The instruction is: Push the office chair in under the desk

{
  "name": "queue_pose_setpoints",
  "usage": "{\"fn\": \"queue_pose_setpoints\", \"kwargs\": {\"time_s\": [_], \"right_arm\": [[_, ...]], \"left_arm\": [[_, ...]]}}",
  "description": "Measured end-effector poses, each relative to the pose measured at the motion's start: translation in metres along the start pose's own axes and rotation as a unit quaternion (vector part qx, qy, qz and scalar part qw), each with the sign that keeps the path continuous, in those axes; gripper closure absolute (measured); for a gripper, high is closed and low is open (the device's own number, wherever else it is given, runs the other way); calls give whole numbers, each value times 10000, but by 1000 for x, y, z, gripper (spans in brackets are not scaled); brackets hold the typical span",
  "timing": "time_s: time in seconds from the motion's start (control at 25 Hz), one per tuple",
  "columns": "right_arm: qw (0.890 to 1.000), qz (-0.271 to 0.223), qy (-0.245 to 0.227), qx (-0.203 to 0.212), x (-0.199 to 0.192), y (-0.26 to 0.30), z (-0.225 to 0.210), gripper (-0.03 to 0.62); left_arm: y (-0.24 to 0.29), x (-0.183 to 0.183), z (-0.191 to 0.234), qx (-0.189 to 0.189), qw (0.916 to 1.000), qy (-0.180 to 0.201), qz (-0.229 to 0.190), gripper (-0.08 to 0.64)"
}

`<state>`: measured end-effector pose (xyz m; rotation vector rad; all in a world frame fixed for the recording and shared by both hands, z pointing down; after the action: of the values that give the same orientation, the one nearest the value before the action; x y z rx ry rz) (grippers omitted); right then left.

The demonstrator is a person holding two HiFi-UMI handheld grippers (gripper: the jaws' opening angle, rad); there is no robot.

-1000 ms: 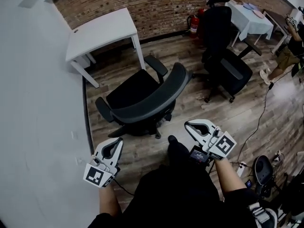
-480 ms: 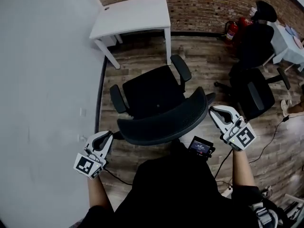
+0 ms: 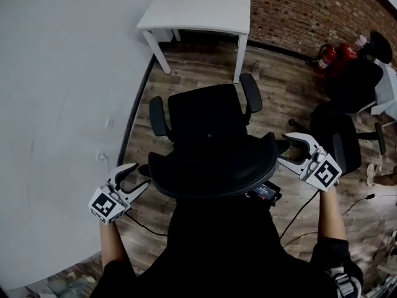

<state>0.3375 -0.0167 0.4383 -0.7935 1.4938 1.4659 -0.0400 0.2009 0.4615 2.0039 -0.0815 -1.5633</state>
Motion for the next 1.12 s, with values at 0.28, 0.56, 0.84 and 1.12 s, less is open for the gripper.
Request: {"fn": "queue_pose_setpoints", "kwargs": {"time_s": [0.28,0.56,0.84,1.12], "right_arm": [[9859,914,-760,1176,-17,17,-3,310],[9459,2292,-1416,1810,-52,32,6,307],[9331,2559,-1613,1944,-57,44,11,310],[9290,2612,-1642,2043,-60,52,18,366]], "left_arm": [[19,-18,-4,-244,9916,1071,681,295],[40,-36,-12,-433,9781,1615,1237,279],[52,-40,-17,-624,9657,2068,1441,279],[53,-53,-22,-715,9535,2398,1678,281]]}}
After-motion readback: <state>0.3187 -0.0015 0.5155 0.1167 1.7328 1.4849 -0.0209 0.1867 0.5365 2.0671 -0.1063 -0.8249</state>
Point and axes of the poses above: the fingertips, and each gripper's own axes: y forward along the fingers, z to its left, x out of its top, the point moved 3 cm from there along -y, backward along the fingers, and after that the axes turned 11 degrees about x, right-handed, at the moved point
